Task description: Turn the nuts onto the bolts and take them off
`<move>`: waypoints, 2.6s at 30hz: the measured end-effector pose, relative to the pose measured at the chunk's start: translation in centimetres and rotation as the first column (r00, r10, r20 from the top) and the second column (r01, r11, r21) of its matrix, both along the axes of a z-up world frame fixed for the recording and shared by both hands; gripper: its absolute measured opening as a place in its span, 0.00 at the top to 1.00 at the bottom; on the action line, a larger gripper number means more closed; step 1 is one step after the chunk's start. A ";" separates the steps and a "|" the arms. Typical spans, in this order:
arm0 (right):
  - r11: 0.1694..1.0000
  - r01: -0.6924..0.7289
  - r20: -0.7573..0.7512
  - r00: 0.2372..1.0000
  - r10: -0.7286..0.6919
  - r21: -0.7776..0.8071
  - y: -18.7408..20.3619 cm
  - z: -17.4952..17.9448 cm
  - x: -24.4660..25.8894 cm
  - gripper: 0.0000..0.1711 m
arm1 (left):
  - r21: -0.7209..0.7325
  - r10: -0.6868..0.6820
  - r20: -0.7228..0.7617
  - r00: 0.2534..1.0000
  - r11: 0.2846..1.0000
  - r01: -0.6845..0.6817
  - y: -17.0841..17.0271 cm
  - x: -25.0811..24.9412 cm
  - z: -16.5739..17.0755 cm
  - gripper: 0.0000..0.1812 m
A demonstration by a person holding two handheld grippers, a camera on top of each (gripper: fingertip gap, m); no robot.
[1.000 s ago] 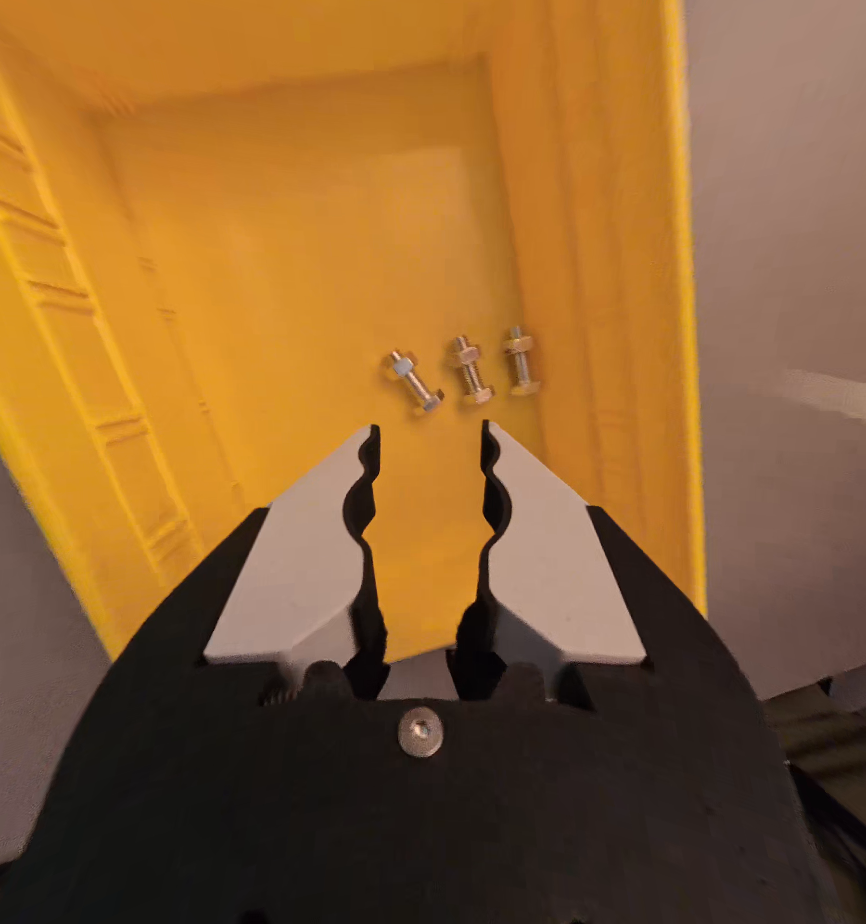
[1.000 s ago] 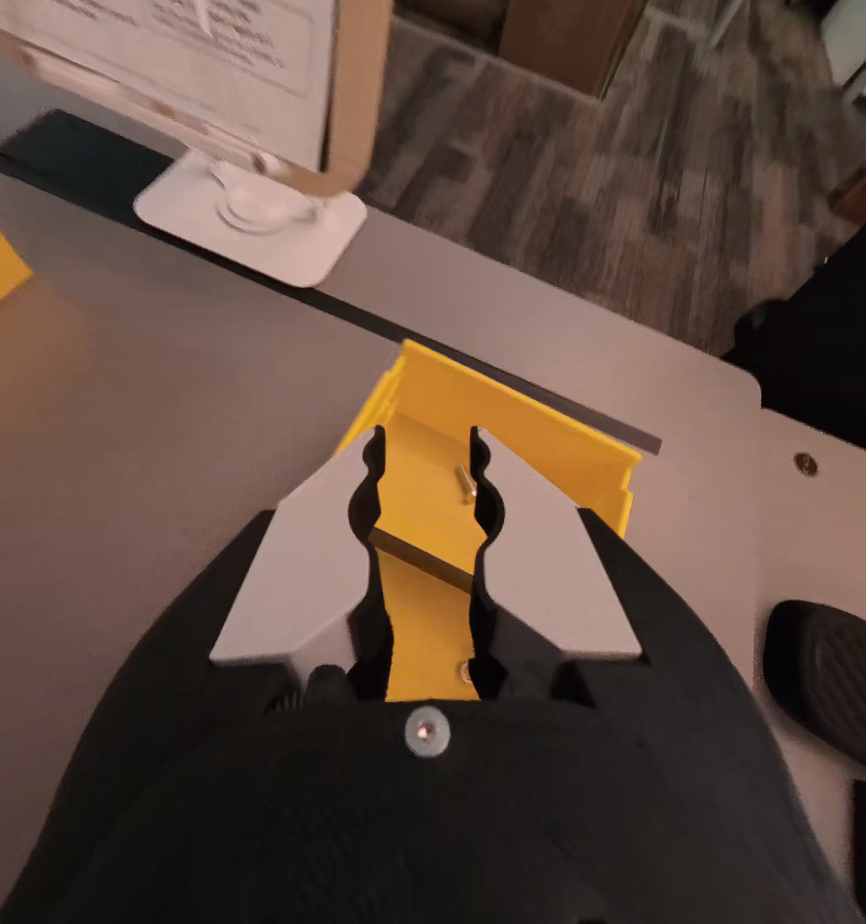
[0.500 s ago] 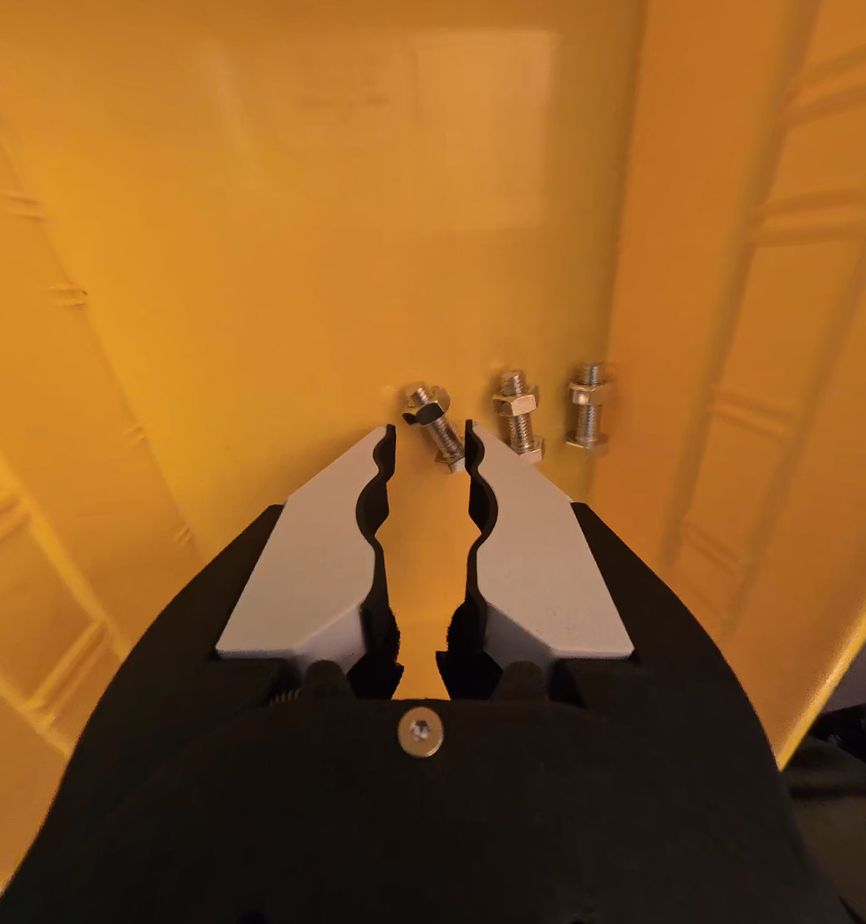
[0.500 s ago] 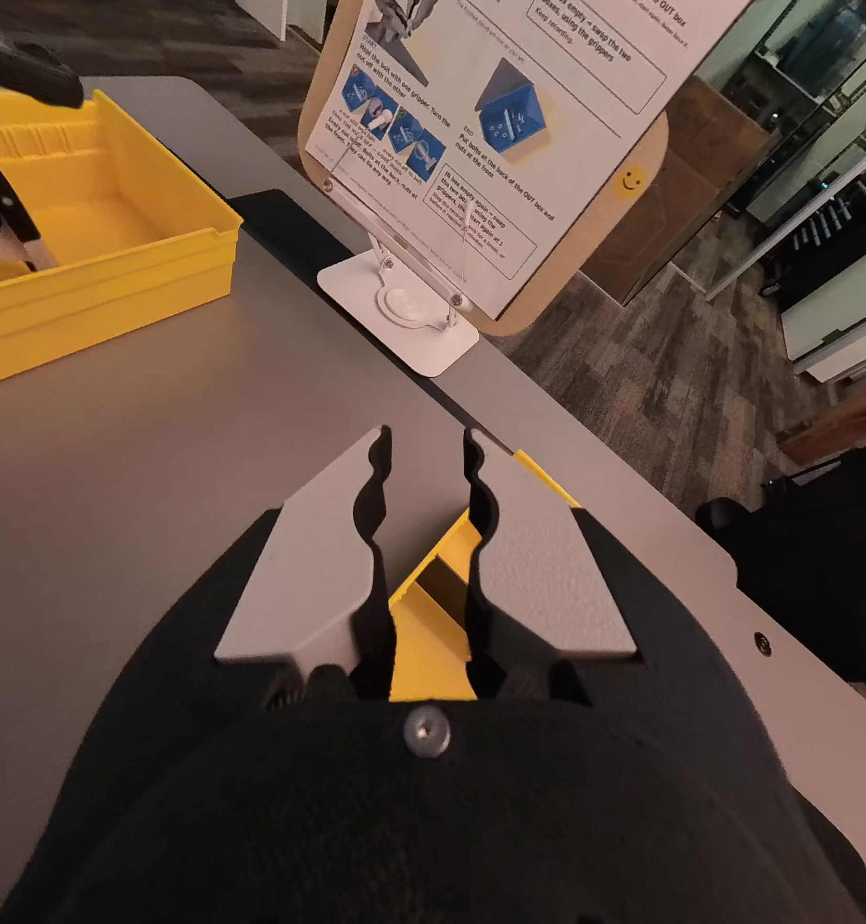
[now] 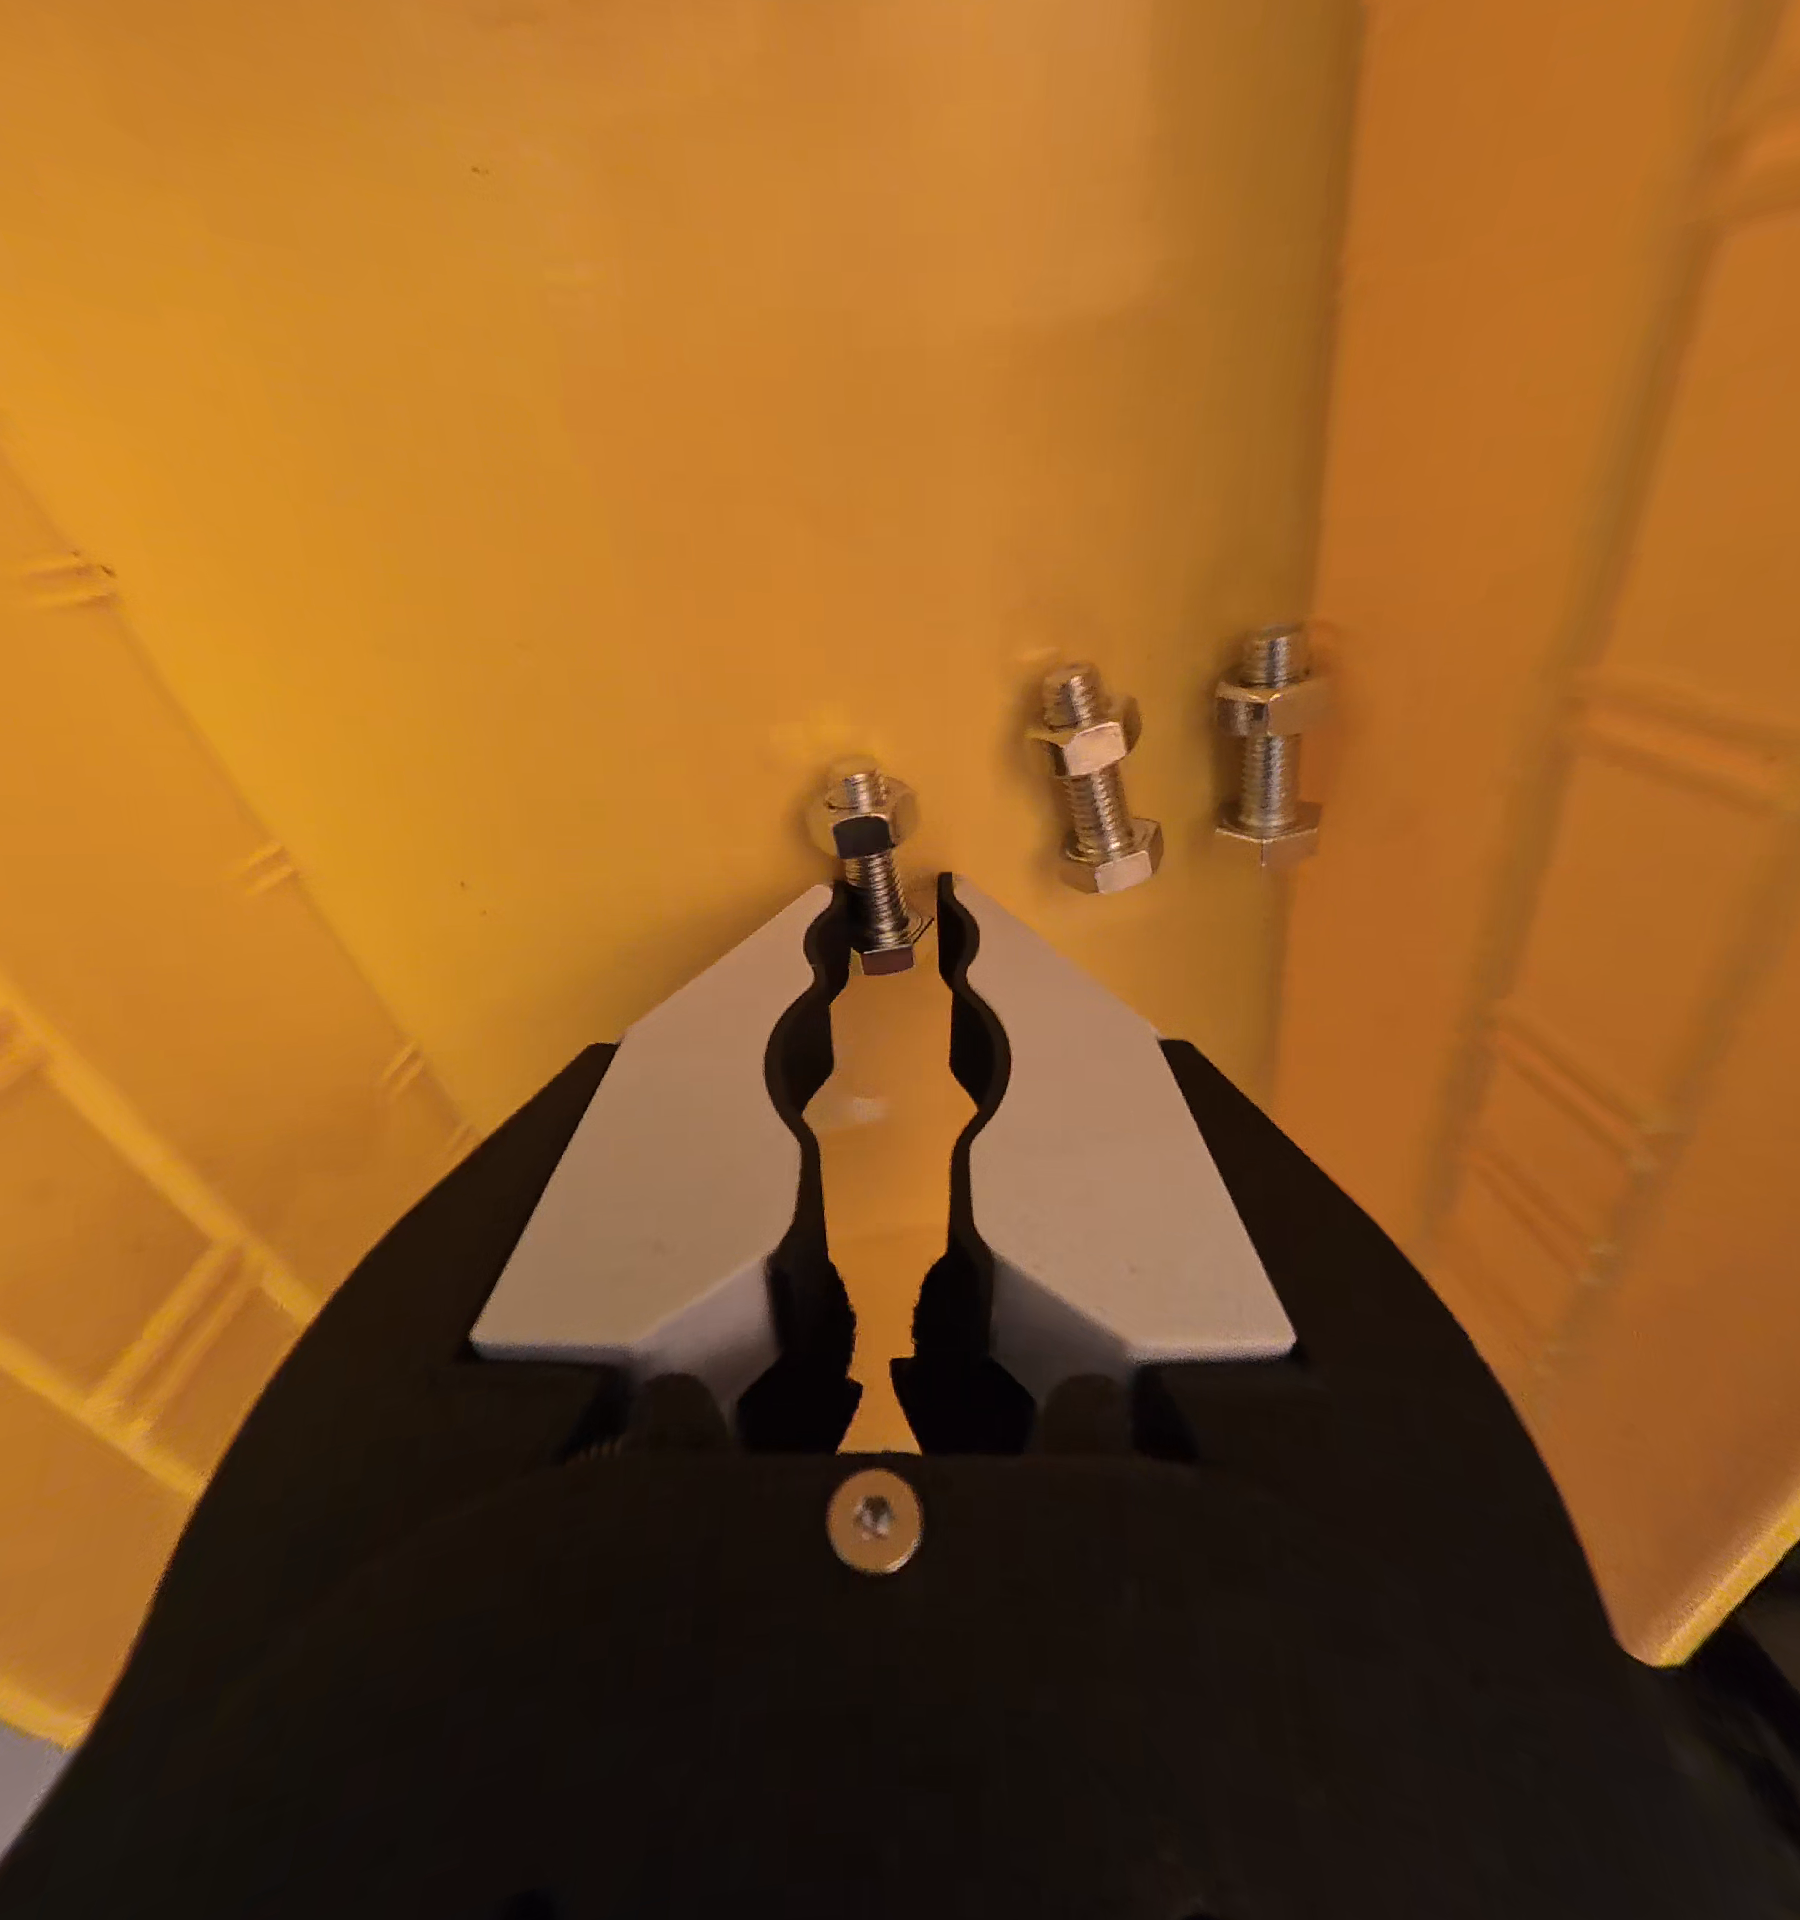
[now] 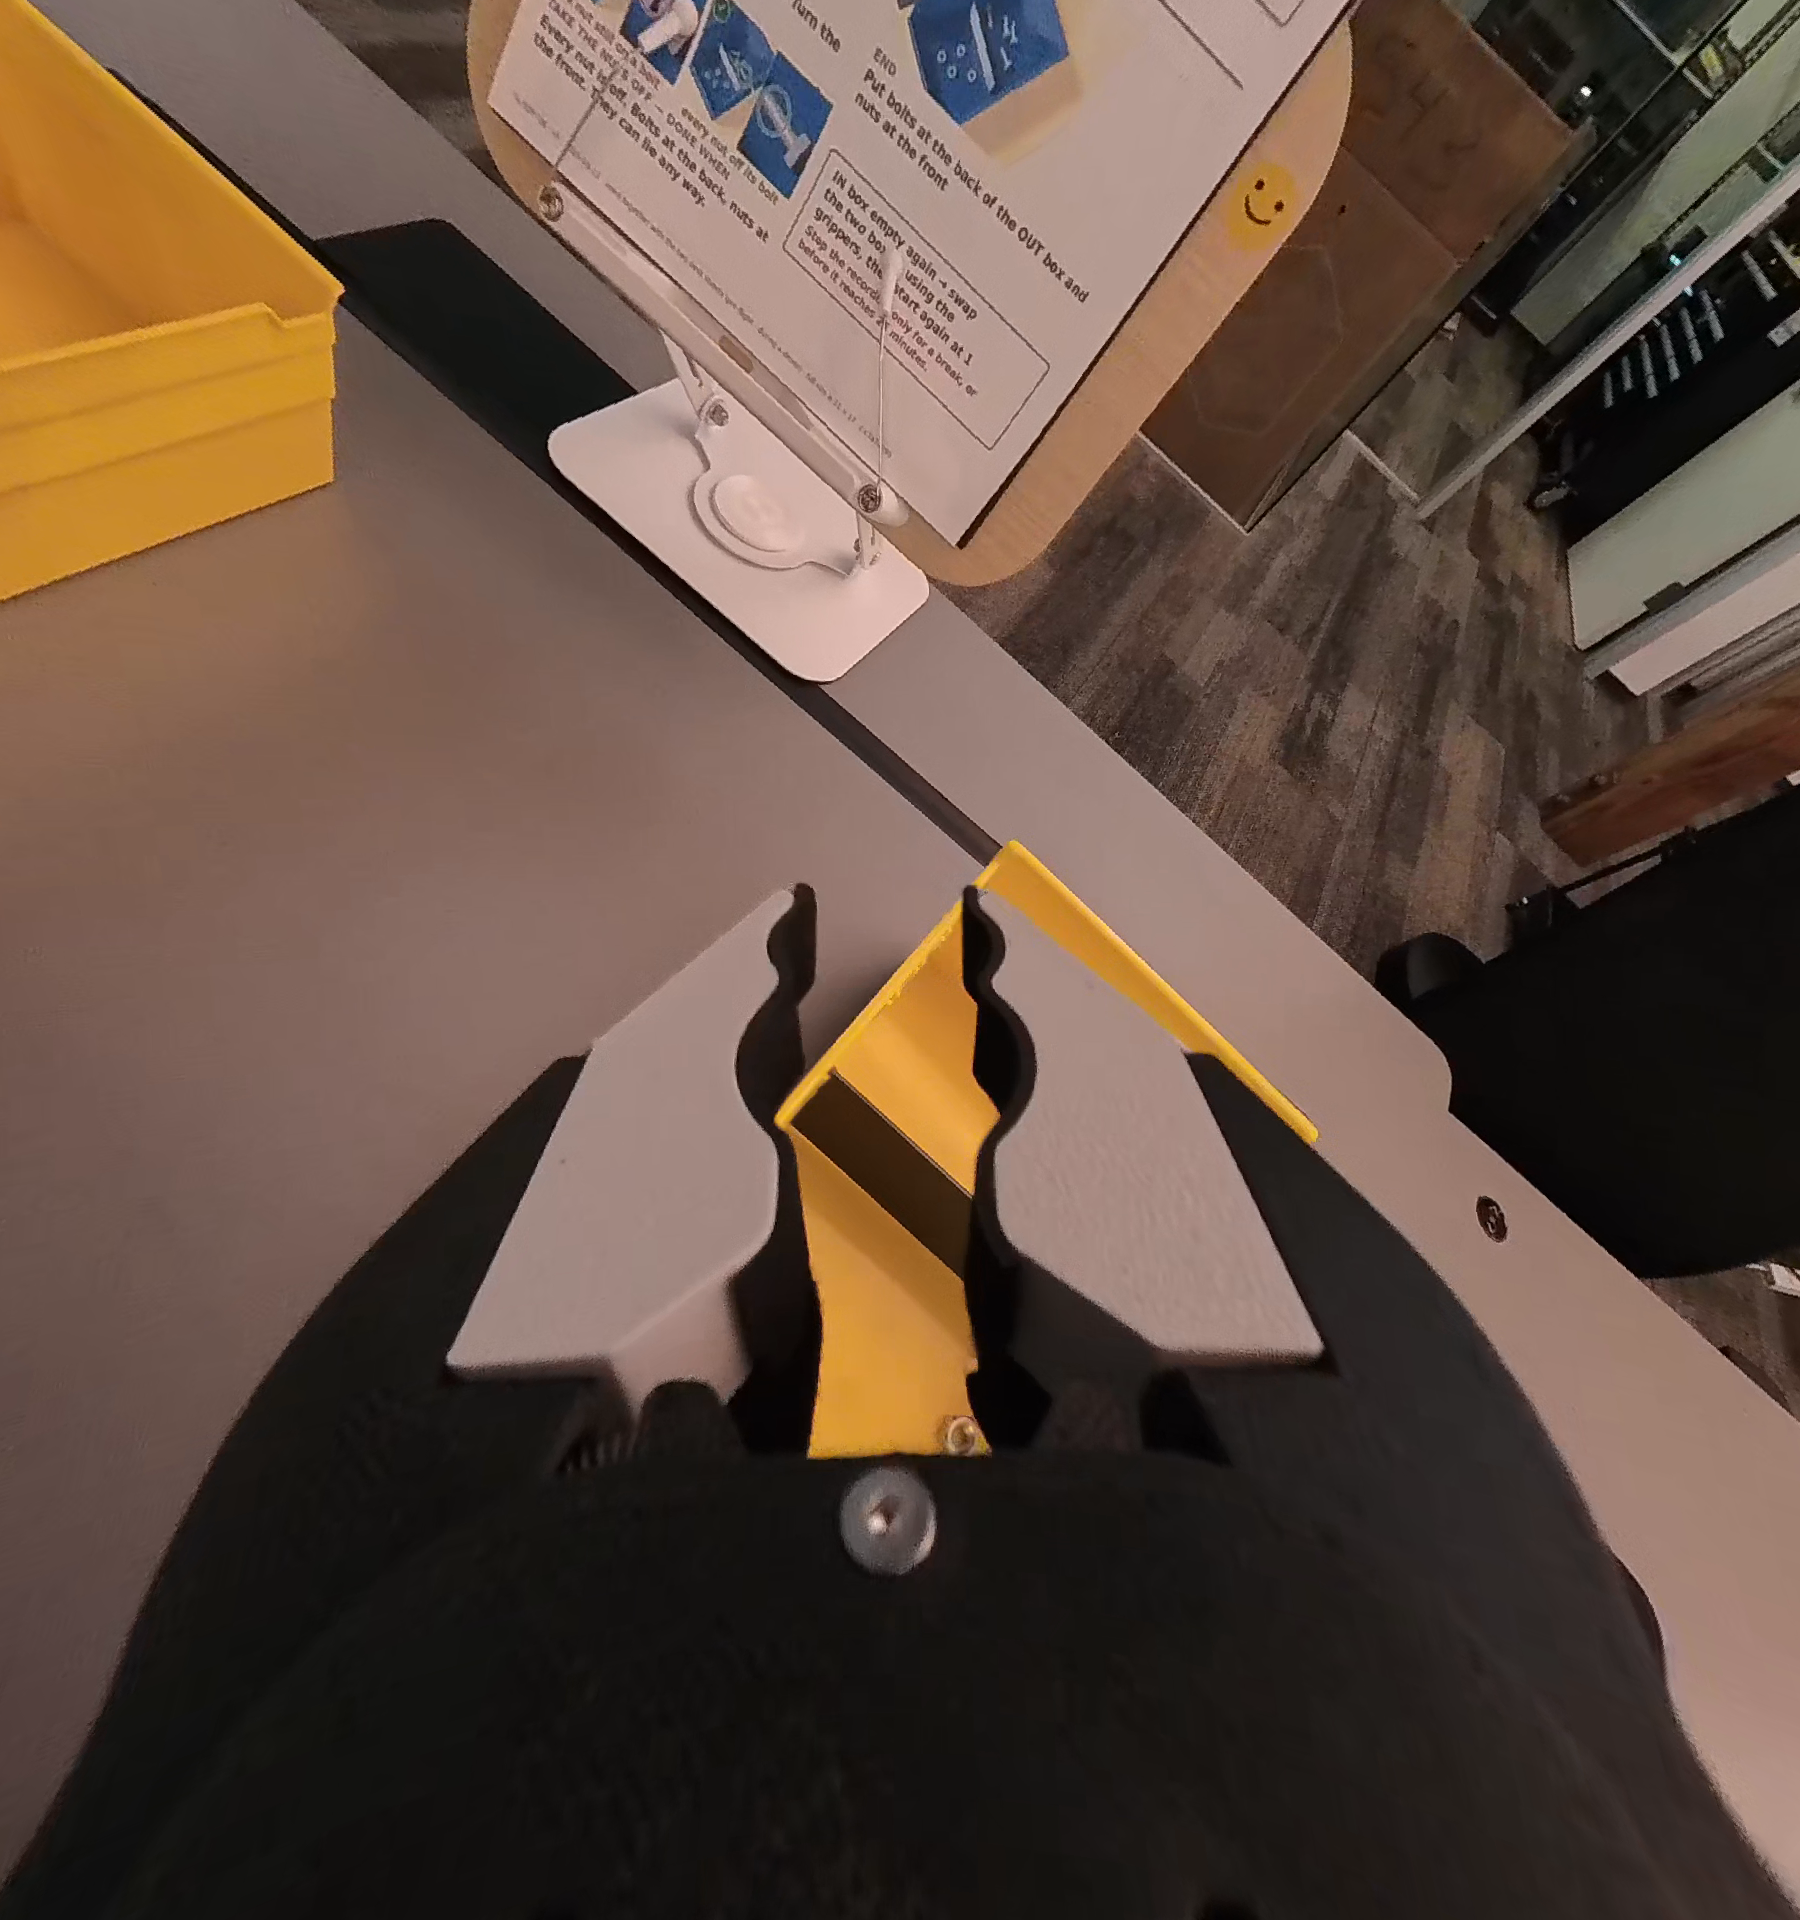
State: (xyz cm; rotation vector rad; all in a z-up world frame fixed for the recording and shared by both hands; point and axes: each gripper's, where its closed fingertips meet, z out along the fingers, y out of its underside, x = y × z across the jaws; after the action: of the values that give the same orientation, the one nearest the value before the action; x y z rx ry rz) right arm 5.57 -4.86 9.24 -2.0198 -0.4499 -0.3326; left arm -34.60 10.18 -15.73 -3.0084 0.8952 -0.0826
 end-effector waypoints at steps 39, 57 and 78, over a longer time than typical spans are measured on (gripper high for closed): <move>0.616 -0.558 -0.457 0.413 0.788 0.556 -6.1 8.2 -19.4 0.67 | 0.812 -0.826 0.562 -0.042 0.541 0.221 -20.5 19.6 29.7 0.96; 0.558 -0.608 -0.582 0.185 0.792 0.565 -5.8 7.3 -22.2 0.65 | 0.792 -0.798 0.592 -0.113 0.551 0.263 -22.8 19.1 30.3 0.96; 0.501 -0.618 -0.595 0.066 0.801 0.606 -6.4 8.2 -21.0 0.64 | 0.773 -0.771 0.618 -0.156 0.558 0.303 -23.9 18.5 30.6 0.96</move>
State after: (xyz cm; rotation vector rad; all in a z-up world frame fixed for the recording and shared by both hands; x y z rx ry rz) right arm -15.45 -11.30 17.44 -1.2317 -0.6794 1.2185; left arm -16.09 -13.75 14.87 -1.1845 1.5445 -1.4611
